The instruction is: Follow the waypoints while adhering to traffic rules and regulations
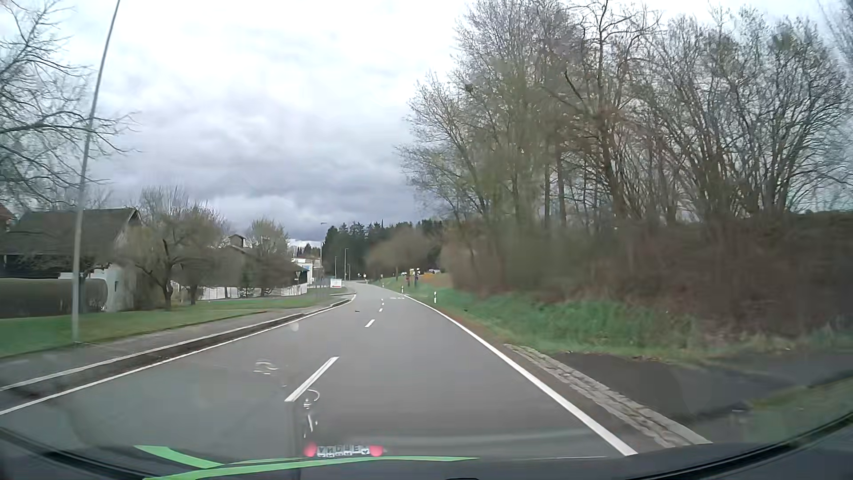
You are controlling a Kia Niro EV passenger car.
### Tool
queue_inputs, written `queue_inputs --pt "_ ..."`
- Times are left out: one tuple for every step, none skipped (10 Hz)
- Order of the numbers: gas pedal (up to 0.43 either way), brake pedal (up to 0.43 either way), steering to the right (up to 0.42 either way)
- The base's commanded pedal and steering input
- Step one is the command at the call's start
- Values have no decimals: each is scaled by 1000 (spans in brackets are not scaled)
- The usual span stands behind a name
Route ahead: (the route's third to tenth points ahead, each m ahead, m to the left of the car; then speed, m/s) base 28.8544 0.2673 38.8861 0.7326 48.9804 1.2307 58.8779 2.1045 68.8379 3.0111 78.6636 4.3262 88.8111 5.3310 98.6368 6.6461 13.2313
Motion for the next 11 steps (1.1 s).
queue_inputs --pt "20 0 -8" --pt "28 0 -8" --pt "28 0 -8" --pt "39 0 -8" --pt "47 0 -8" --pt "47 0 -8" --pt "59 0 -8" --pt "59 0 -8" --pt "59 0 -8" --pt "59 0 -8" --pt "59 0 -8"
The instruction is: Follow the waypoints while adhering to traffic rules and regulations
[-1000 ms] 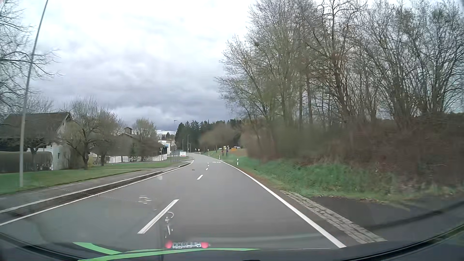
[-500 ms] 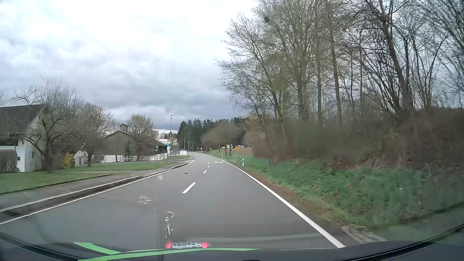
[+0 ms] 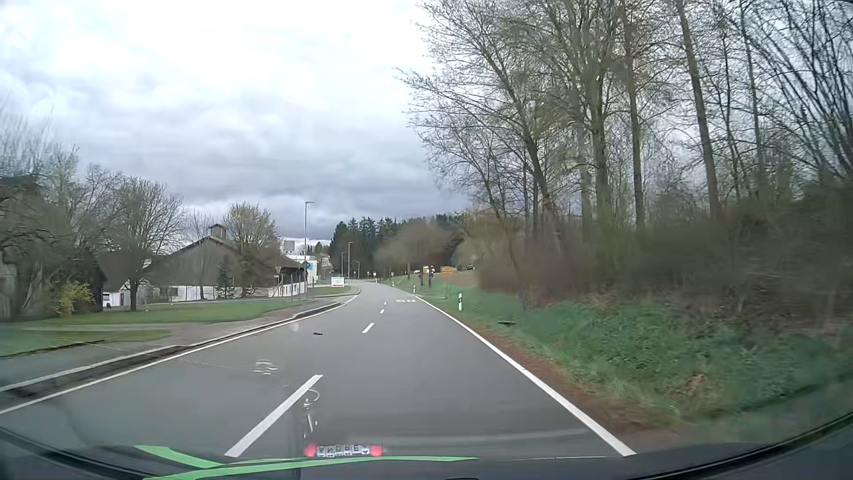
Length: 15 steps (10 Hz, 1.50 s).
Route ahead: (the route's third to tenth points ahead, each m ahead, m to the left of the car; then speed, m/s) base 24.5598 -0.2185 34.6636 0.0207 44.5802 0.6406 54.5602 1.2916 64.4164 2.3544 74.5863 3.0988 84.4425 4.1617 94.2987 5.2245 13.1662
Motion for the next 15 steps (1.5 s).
queue_inputs --pt "59 0 -8" --pt "59 0 -8" --pt "59 0 -8" --pt "59 0 -8" --pt "59 0 -8" --pt "59 0 -8" --pt "67 0 -8" --pt "67 0 -8" --pt "67 0 -8" --pt "67 0 -8" --pt "67 0 -7" --pt "67 0 -7" --pt "59 0 -7" --pt "39 0 -5" --pt "39 0 -4"
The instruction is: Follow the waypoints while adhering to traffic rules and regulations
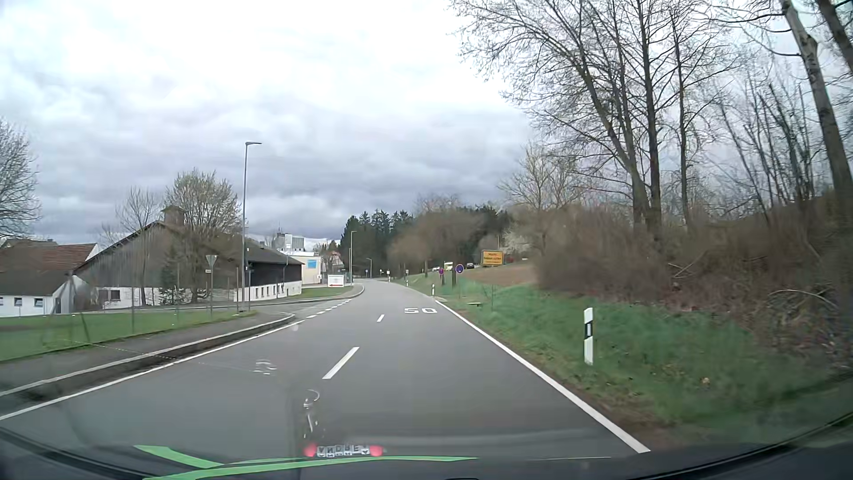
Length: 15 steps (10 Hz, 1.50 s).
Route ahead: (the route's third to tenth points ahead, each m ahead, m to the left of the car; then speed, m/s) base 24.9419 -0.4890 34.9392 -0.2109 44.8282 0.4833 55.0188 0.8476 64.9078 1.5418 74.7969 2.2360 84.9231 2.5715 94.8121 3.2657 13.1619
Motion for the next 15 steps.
queue_inputs --pt "39 0 -3" --pt "28 0 -3" --pt "20 0 -3" --pt "0 0 -2" --pt "0 0 -2" --pt "0 0 -2" --pt "0 0 -2" --pt "0 0 -2" --pt "0 0 -2" --pt "0 0 -2" --pt "0 0 -2" --pt "8 0 -3" --pt "8 0 -2" --pt "20 0 -3" --pt "28 0 -3"
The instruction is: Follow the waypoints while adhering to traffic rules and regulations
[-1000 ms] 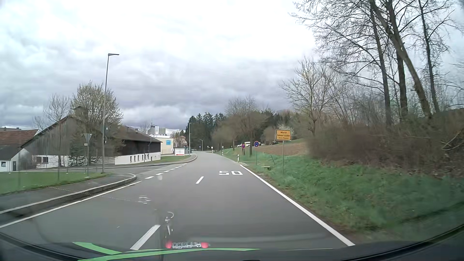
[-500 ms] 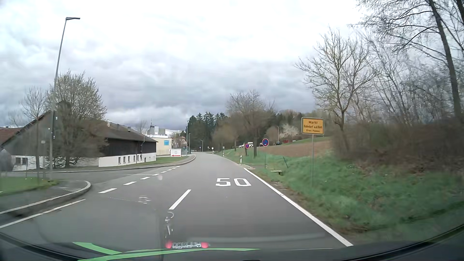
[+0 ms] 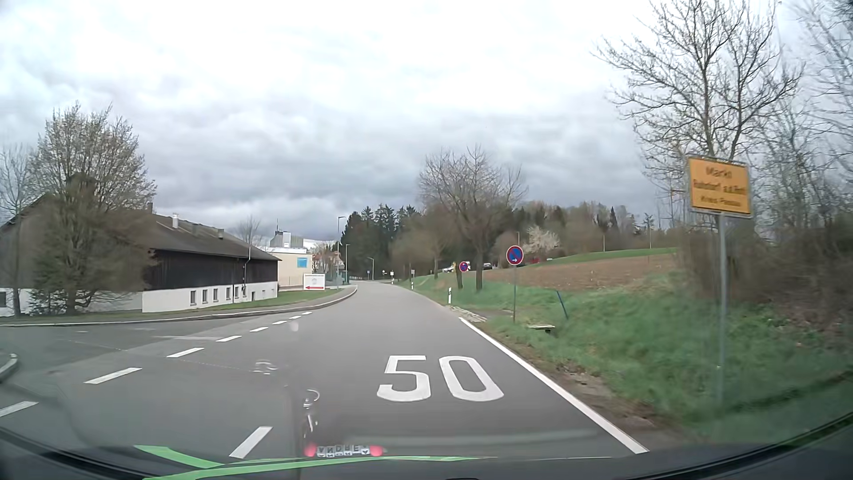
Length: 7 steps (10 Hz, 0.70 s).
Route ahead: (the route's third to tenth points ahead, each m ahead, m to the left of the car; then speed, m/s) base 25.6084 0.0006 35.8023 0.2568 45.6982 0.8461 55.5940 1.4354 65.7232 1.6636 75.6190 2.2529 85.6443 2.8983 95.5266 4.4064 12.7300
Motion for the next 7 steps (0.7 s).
queue_inputs --pt "39 0 -2" --pt "47 0 -2" --pt "47 0 -3" --pt "47 0 -3" --pt "59 0 -4" --pt "59 0 -4" --pt "59 0 -4"
